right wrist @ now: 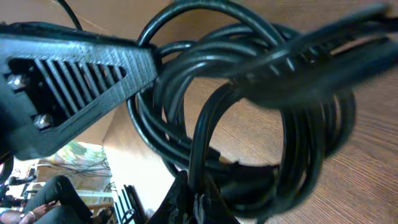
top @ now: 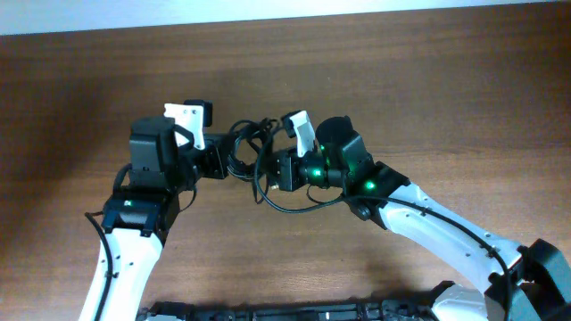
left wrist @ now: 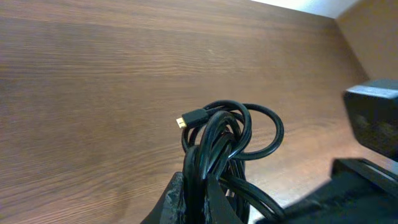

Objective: Untangle cables

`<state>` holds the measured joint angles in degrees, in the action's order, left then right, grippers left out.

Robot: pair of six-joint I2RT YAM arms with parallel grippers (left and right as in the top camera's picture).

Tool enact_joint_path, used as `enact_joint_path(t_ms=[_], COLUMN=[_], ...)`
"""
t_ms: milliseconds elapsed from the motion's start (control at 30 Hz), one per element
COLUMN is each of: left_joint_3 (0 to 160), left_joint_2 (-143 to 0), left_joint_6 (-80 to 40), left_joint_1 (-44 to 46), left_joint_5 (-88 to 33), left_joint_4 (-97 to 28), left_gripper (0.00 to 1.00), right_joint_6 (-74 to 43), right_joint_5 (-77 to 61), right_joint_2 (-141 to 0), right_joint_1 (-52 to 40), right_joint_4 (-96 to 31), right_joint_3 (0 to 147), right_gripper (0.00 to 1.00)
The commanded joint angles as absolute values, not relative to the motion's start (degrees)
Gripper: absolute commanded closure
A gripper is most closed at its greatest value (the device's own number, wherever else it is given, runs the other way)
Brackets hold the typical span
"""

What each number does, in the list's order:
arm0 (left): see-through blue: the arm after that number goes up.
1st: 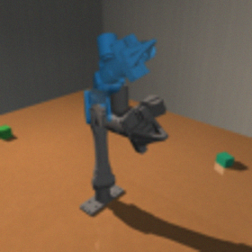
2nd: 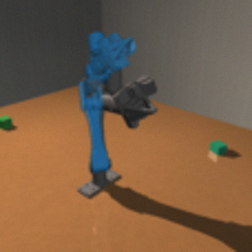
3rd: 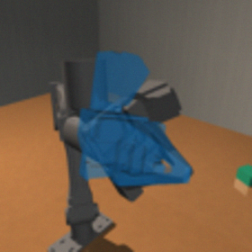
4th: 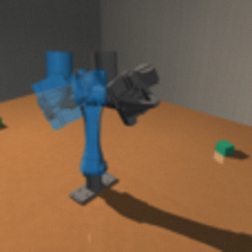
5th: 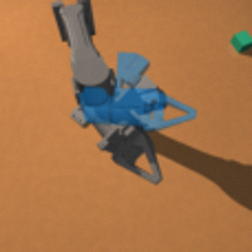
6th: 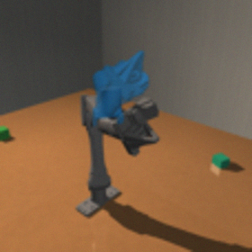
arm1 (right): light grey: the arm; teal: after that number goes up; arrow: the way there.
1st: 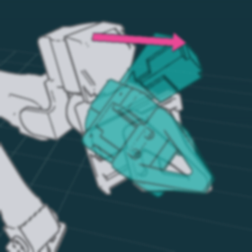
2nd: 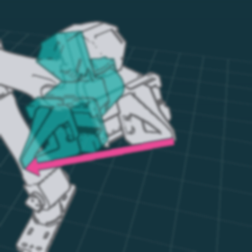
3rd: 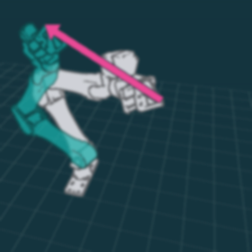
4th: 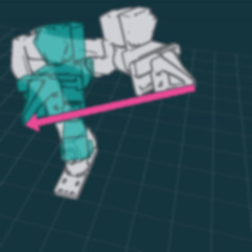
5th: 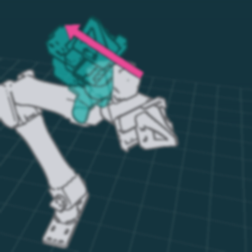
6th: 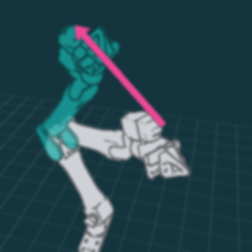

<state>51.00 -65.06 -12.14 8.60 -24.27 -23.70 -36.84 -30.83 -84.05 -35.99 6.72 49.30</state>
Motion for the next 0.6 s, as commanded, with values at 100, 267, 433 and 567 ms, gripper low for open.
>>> enact_joint_path(t_ms=[100,267,433,567], left_joint_3=[52.7,52.7,52.7,52.7], left_joint_2=[-64.8,-64.8,-64.8,-64.8], left_joint_6=[-10.4,-10.4,-10.4,-10.4], left_joint_1=[8.8,8.8,8.8,8.8], left_joint_5=[-37.9,-41.9,-44.9,-44.7], left_joint_4=[-21.9,-21.7,-21.7,-21.7], left_gripper=[1.00,1.00,1.00,1.00], right_joint_6=[-38.5,-38.5,-38.5,-38.4], right_joint_5=[-23.7,-18.1,-12.8,-13.0], right_joint_2=[-84.9,-84.9,-84.9,-84.9], right_joint_1=[-35.2,-35.2,-35.2,-35.2], right_joint_4=[7.5,7.6,8.0,7.9], right_joint_3=[49.5,49.5,49.5,49.5], right_gripper=[0.96,0.96,0.90,0.75])
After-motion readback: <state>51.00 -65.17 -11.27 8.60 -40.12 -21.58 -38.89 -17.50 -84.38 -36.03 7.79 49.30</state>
